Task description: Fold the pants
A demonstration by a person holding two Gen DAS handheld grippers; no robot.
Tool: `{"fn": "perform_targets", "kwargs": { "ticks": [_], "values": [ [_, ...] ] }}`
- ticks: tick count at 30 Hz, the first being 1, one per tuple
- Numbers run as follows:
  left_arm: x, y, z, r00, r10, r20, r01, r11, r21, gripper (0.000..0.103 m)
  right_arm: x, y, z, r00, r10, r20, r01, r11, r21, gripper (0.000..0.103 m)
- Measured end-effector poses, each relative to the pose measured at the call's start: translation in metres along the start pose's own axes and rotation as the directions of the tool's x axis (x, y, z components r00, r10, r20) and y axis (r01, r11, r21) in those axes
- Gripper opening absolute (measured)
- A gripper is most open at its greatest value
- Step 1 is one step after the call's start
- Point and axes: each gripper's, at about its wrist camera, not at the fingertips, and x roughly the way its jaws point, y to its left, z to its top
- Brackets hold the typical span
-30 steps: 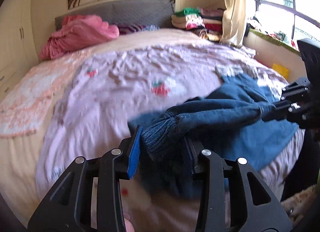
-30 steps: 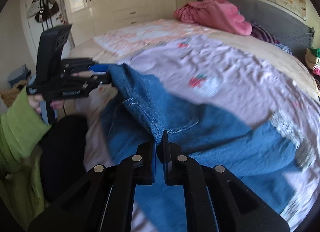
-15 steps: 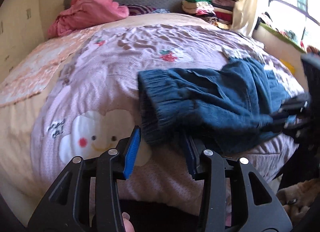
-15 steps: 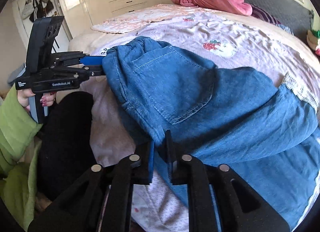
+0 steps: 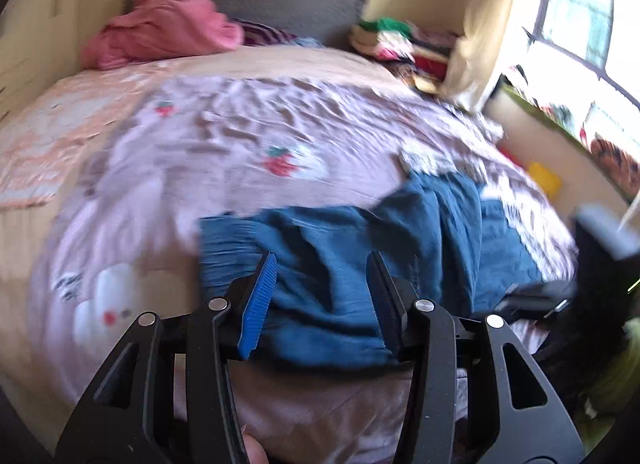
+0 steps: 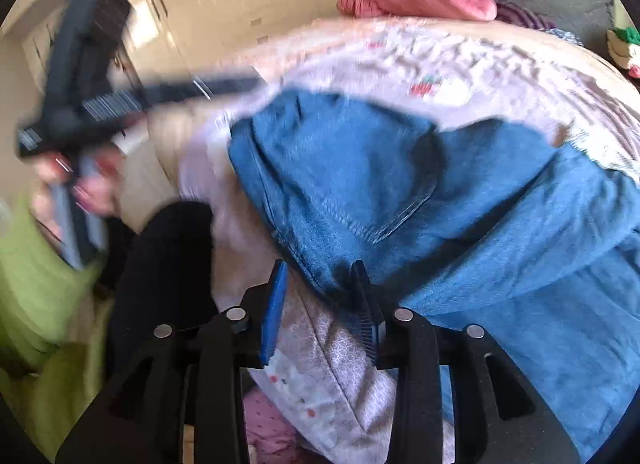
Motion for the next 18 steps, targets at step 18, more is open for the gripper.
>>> {"fn": "perform_targets", "kwargs": {
  "ticks": [18],
  "values": [
    [0.038, 0.003, -0.052, 0.987, 0.079, -0.137, -0.074, 0.996, 0.041, 0.040, 0.028, -0.060, 0.004, 0.998, -0.048, -0.042, 0.056, 0.977, 0.206, 0.038]
  ]
}}
